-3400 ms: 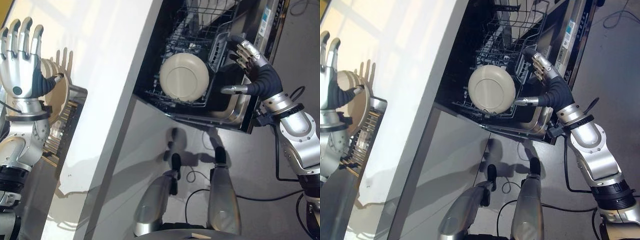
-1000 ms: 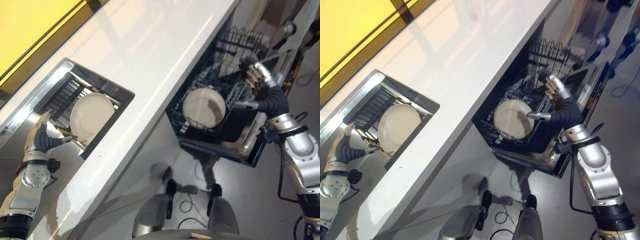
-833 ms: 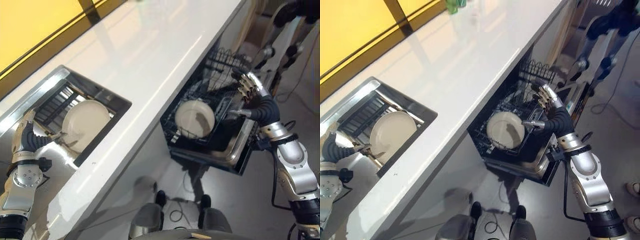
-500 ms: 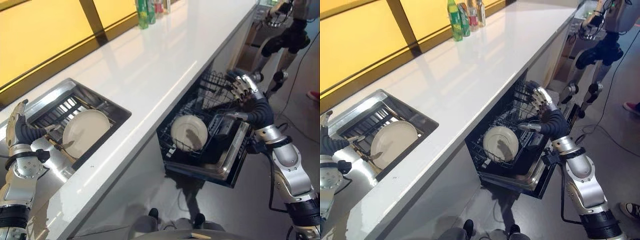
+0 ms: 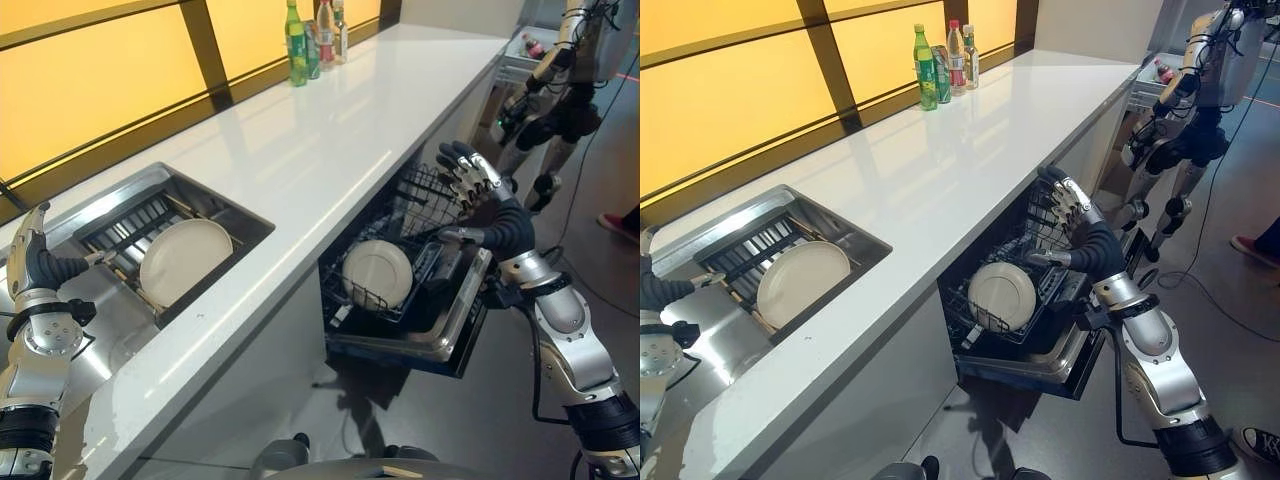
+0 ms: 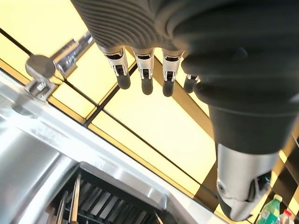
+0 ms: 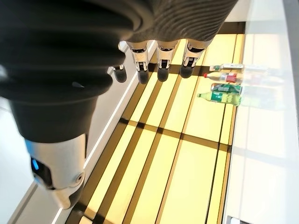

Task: Pick up plates and place into dishwasher.

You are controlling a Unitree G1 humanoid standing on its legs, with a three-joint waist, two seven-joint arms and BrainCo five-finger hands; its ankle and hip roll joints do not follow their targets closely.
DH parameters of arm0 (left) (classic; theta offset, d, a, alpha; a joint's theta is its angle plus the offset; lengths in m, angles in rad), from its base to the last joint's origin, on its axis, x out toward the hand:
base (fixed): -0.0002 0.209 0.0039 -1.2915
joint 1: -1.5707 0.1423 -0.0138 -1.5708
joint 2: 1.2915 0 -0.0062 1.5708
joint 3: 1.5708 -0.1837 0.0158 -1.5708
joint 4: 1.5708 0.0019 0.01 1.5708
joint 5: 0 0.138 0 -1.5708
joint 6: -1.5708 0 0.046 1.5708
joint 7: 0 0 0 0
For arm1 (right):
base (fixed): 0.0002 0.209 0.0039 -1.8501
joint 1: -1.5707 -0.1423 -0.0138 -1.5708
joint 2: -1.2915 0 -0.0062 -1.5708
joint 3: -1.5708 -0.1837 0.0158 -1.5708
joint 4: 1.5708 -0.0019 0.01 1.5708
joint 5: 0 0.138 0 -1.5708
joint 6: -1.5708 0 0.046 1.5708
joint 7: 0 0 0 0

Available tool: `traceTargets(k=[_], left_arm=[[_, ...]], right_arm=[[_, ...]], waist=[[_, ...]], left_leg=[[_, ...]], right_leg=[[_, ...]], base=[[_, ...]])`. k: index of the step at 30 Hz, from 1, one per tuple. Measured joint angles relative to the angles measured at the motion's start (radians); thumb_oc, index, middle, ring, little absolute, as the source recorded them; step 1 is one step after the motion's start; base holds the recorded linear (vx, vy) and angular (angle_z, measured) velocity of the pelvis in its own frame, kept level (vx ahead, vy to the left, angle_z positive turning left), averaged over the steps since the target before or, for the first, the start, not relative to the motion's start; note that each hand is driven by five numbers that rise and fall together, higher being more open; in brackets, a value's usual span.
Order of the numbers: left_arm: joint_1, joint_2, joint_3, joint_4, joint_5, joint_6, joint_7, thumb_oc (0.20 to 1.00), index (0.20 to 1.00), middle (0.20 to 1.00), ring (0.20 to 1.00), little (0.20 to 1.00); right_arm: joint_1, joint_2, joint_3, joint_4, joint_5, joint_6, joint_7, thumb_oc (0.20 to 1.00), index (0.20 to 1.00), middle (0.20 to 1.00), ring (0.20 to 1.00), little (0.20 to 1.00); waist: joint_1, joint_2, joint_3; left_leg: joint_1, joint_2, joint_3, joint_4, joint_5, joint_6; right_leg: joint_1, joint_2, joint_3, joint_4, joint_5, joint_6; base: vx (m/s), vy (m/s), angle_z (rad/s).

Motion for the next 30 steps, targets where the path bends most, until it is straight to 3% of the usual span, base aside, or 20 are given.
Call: traceTargets(k=[7, 12, 15, 22, 26, 30], left_arm=[[-0.081, 0.123, -0.004, 0.026, -0.043, -0.002, 0.001, 1.0, 1.0, 1.0, 1.0, 1.0], [-0.211, 0.204, -0.059, 0.079, -0.074, 0.004, -0.02, 1.0, 1.0, 1.0, 1.0, 1.0], [-0.236, 0.219, -0.133, 0.095, -0.149, 0.034, -0.125, 1.0, 1.0, 1.0, 1.0, 1.0], [-0.332, 0.218, -0.235, 0.155, -0.405, 0.096, -0.486, 1.0, 1.0, 1.0, 1.0, 1.0], [-0.351, 0.22, -0.237, 0.19, -0.422, 0.104, -0.57, 1.0, 1.0, 1.0, 1.0, 1.0], [-0.355, 0.234, -0.237, 0.229, -0.384, 0.152, -0.593, 1.0, 1.0, 1.0, 1.0, 1.0]], right_arm=[[-0.025, -0.007, 0.013, 0.001, -0.001, 0.0, -0.044, 1.0, 1.0, 1.0, 1.0, 1.0], [-0.078, -0.009, 0.047, 0.003, -0.002, 0.0, -0.079, 1.0, 1.0, 1.0, 1.0, 1.0], [-0.078, -0.046, 0.046, 0.002, -0.002, 0.0, -0.087, 1.0, 1.0, 1.0, 1.0, 1.0], [-0.117, -0.057, 0.041, 0.002, -0.01, 0.003, -0.102, 1.0, 1.0, 1.0, 1.0, 1.0], [-0.117, -0.09, 0.039, 0.002, -0.01, 0.009, -0.085, 1.0, 1.0, 1.0, 1.0, 1.0], [-0.118, -0.111, 0.023, 0.002, -0.009, 0.036, -0.064, 1.0, 1.0, 1.0, 1.0, 1.0]], waist=[[-0.004, -0.02, 0.027], [-0.003, -0.043, 0.15], [-0.02, -0.048, 0.182], [-0.022, -0.036, 0.247], [-0.023, -0.005, 0.265], [-0.038, 0.021, 0.277]], left_leg=[[-0.106, -0.014, 0.013, 0.032, 0.003, 0.009], [-0.169, -0.006, 0.034, 0.107, -0.021, 0.011], [-0.204, -0.007, 0.042, 0.148, -0.037, 0.016], [-0.265, -0.011, 0.061, 0.206, -0.053, 0.029], [-0.241, -0.024, 0.065, 0.192, -0.05, 0.042], [-0.225, -0.036, 0.068, 0.18, -0.047, 0.051]], right_leg=[[-0.079, -0.004, 0.01, -0.056, 0.057, 0.022], [-0.111, 0.005, 0.022, -0.067, 0.086, 0.021], [-0.124, 0.006, 0.031, -0.084, 0.098, 0.022], [-0.162, 0.001, 0.049, -0.093, 0.129, 0.036], [-0.129, -0.016, 0.05, -0.123, 0.136, 0.041], [-0.117, -0.028, 0.051, -0.125, 0.137, 0.044]], base=[[-0.02, 0.167, -0.03], [0.01, 0.111, -0.13], [0.0, 0.088, -0.11], [0.01, 0.104, -0.07], [0.07, 0.141, 0.02], [0.06, 0.099, 0.01]])
